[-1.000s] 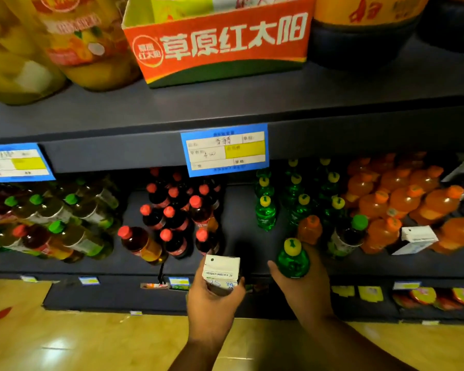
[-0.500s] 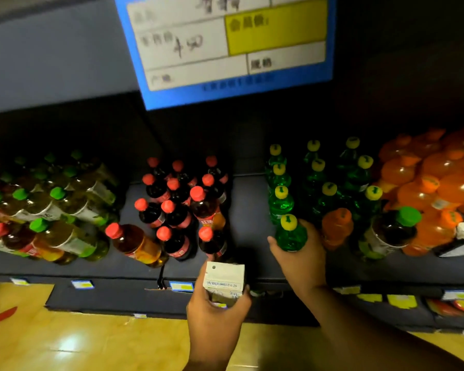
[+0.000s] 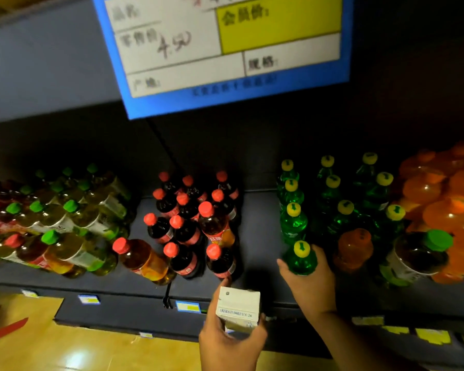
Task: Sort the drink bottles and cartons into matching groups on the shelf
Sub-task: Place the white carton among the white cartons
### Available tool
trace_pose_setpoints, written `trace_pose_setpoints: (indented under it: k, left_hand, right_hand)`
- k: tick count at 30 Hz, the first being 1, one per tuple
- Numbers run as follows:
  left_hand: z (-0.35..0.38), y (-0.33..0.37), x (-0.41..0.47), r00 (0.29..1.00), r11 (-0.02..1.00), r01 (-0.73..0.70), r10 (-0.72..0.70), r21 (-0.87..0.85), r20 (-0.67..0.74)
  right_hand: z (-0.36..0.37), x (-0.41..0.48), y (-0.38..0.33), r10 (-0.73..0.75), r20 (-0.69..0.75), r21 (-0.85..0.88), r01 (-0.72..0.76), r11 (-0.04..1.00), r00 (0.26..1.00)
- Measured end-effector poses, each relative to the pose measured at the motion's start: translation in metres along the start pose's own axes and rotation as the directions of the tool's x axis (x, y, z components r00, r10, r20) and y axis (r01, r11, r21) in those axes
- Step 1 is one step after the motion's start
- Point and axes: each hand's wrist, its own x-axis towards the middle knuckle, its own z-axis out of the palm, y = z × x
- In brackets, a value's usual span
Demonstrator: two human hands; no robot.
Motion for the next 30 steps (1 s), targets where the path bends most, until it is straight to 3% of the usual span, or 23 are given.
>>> trace_pose_setpoints:
  k: [8, 14, 19, 25, 30]
  left_hand:
    - [-0.006, 0.006, -0.005, 0.999, 0.999, 0.006, -0.007, -0.048, -0.035]
    - [-0.020, 0.028, -0.025, 0.993, 0.992, 0.034, -0.047, -0.120, -0.107]
    - [-0.029, 0.067, -0.050, 0.990, 0.989, 0.109, -0.117, -0.100, -0.084]
    - [-0.051, 0.103, -0.081, 0.985, 0.982, 0.170, -0.170, -0.081, 0.002]
    - [-0.054, 0.117, -0.102, 0.980, 0.979, 0.200, -0.199, -0.046, 0.031]
  right_hand:
    - [-0.017, -0.010, 0.007, 0.054, 0.091, -0.015, -0.053, 0.998, 0.994]
    - [-0.080, -0.053, -0.011, 0.025, 0.190, -0.091, -0.008, 0.996, 0.982]
    - [-0.145, -0.086, -0.061, 0.074, 0.291, -0.086, -0.051, 0.995, 0.954]
    - [-0.187, -0.121, -0.124, 0.011, 0.197, -0.044, -0.002, 0.999, 0.980]
    - [-0.212, -0.131, -0.136, 0.011, 0.120, -0.003, -0.011, 1.000, 0.993]
